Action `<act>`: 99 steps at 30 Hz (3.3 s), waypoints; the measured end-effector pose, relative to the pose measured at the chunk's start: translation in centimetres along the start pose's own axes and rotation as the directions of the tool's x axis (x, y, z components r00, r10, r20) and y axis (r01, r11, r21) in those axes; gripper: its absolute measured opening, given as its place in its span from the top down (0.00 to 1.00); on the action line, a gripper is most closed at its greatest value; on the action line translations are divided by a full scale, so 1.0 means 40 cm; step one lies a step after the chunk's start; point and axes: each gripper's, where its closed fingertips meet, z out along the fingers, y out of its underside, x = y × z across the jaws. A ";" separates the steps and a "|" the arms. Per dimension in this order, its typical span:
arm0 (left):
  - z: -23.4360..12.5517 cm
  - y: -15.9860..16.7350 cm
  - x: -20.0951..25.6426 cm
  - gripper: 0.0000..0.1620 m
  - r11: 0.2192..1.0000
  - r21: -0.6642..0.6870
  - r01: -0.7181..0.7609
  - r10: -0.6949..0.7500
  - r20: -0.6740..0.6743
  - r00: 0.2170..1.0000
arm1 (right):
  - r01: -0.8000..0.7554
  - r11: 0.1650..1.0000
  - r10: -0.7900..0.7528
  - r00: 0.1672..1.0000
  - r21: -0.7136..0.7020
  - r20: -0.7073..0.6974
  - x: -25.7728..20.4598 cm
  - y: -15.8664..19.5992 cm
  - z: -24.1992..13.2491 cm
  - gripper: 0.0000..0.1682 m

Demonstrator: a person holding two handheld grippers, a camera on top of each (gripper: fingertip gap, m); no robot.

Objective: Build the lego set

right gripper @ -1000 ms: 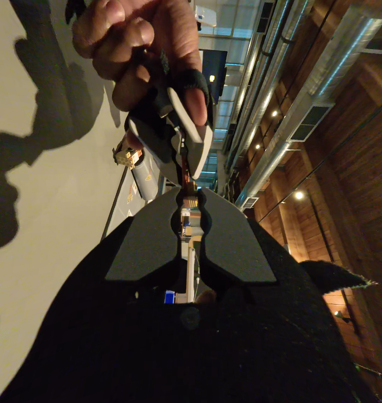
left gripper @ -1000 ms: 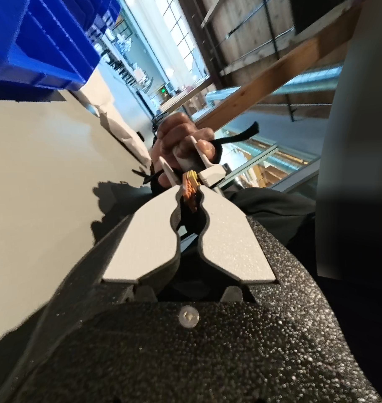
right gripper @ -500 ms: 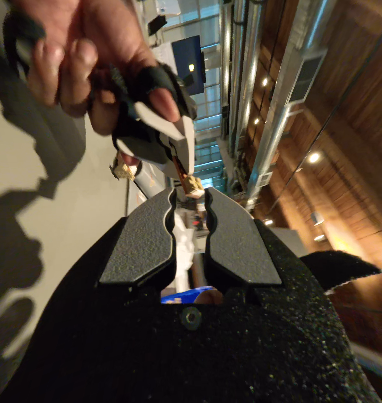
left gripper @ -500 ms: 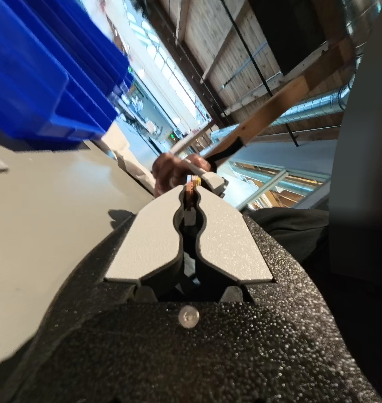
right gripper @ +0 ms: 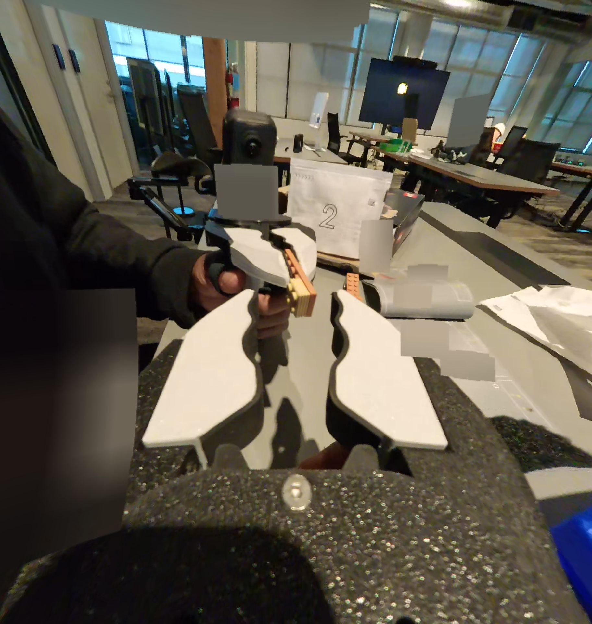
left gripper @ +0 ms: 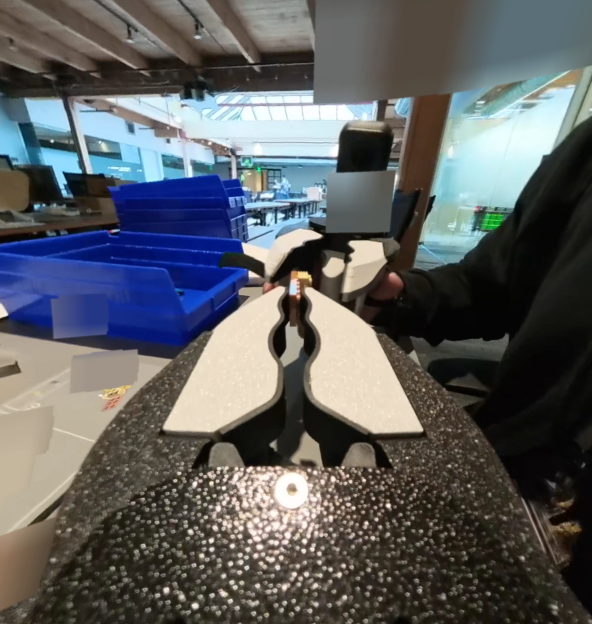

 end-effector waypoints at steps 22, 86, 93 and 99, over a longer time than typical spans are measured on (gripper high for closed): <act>0.000 0.019 0.035 0.97 0.998 -0.037 -0.047 0.044 -0.075 0.996 | -0.059 0.998 0.061 0.985 -0.017 0.159 -0.029 0.014 -0.001 0.92; -0.016 -0.013 -0.102 0.98 0.990 -0.066 -0.124 0.121 -0.049 0.991 | -0.042 0.996 0.030 0.988 0.076 0.152 0.090 0.021 0.039 0.82; -0.018 0.001 -0.115 0.98 0.993 -0.085 -0.079 0.075 -0.047 0.996 | -0.054 0.994 0.040 0.989 0.090 0.145 0.101 0.012 0.037 0.82; -0.013 0.010 -0.106 0.98 0.991 -0.105 -0.084 0.077 -0.066 0.995 | -0.045 0.996 0.033 0.989 0.082 0.146 0.100 0.013 0.037 0.84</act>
